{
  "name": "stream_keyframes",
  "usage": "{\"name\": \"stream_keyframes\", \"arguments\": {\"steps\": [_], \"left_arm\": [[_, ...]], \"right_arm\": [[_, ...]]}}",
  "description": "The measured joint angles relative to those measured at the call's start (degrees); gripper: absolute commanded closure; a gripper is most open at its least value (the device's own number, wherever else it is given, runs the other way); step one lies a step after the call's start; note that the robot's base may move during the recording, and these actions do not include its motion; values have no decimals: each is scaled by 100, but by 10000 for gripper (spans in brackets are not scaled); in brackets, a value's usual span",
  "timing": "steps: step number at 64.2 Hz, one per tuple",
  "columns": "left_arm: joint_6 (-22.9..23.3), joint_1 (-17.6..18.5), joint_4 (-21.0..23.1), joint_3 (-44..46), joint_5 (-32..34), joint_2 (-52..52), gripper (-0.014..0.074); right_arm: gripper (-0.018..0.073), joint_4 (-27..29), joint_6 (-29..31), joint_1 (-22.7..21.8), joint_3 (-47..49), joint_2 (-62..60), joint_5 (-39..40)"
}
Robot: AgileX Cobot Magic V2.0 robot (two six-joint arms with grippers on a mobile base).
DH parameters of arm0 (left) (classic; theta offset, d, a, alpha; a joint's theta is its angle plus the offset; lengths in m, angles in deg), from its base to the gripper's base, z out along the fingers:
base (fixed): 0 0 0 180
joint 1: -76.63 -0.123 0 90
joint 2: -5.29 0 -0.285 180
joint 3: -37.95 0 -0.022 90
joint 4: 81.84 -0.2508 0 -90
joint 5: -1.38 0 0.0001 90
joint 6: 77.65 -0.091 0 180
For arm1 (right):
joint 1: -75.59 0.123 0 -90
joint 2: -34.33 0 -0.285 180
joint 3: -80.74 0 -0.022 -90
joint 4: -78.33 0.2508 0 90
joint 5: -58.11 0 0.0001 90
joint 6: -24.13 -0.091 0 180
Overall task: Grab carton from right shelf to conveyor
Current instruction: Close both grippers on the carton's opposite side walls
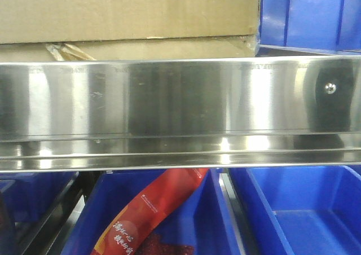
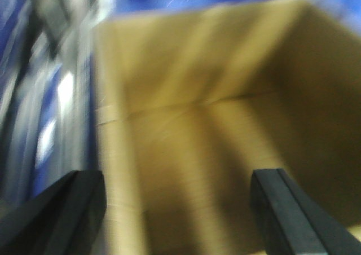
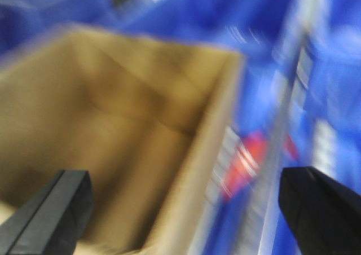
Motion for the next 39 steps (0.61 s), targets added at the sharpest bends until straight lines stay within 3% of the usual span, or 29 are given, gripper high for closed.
{"name": "stream_keyframes", "arguments": {"steps": [12, 39], "left_arm": [[5, -304, -10, 195, -128, 519, 162], [18, -386, -56, 207, -141, 1408, 165]], "right_arm": [[-10, -178, -84, 0, 1161, 1140, -370], [22, -284, -181, 0, 1285, 2243, -449]]}}
